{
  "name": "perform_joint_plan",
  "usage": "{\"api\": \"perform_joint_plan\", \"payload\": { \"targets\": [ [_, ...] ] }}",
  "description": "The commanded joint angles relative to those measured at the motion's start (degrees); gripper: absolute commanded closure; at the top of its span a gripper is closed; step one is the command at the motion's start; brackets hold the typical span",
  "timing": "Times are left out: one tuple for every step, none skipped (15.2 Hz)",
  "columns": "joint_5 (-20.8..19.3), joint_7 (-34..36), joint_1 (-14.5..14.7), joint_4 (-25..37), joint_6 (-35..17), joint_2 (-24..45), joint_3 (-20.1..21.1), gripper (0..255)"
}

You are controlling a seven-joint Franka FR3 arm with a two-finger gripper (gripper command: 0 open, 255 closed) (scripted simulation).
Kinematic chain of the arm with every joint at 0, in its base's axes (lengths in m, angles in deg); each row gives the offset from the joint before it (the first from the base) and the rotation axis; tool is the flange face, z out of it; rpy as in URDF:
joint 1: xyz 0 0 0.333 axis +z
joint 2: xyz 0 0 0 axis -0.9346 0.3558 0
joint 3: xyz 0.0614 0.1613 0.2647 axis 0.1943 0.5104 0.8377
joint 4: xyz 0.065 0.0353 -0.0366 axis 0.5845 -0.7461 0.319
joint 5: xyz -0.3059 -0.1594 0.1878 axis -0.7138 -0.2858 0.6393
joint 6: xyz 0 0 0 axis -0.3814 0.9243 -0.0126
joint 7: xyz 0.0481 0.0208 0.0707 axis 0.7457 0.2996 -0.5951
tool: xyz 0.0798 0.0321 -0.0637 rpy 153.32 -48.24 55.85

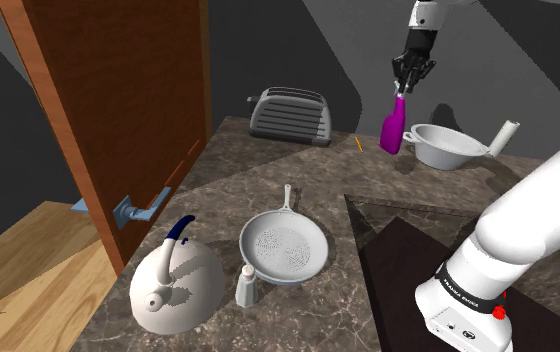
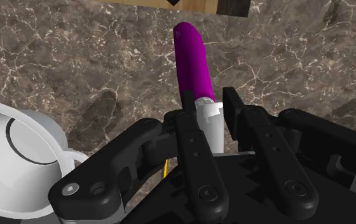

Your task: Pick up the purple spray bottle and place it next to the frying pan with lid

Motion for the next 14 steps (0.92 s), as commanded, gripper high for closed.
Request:
{"api": "perform_joint_plan", "payload": {
  "targets": [
    [-0.81,2.45,0.69,-3.32,0.94,-4.24,1.54,255],
    [-1.04,3.55,0.95,-4.66,1.51,-6.12,2.32,255],
    [-1.2,4.65,1.18,-5.92,2.13,-7.96,3.12,255],
    [-1.29,5.73,1.4,-7.1,2.78,-9.75,3.94,255],
    [-1.31,6.8,1.6,-8.21,3.48,-11.5,4.79,255],
    [-1.27,7.87,1.8,-9.24,4.2,-13.19,5.64,255],
    [-1.16,8.93,2.0,-10.2,4.96,-14.85,6.5,255],
    [-0.99,9.98,2.2,-11.09,5.75,-16.45,7.37,255],
    [-0.76,11.02,2.38,-11.9,6.57,-18.01,8.26,255],
    [-0.48,12.06,2.58,-12.65,7.41,-19.52,9.15,255],
    [-0.13,13.1,2.76,-13.32,8.27,-20.99,10.05,255],
    [0.26,14.14,2.95,-13.93,9.15,-22.4,10.97,255],
    [0.71,15.18,3.14,-14.46,10.05,-23.77,11.89,255],
    [1.21,16.22,3.33,-14.93,10.97,-25.09,12.82,255]
  ]
}}
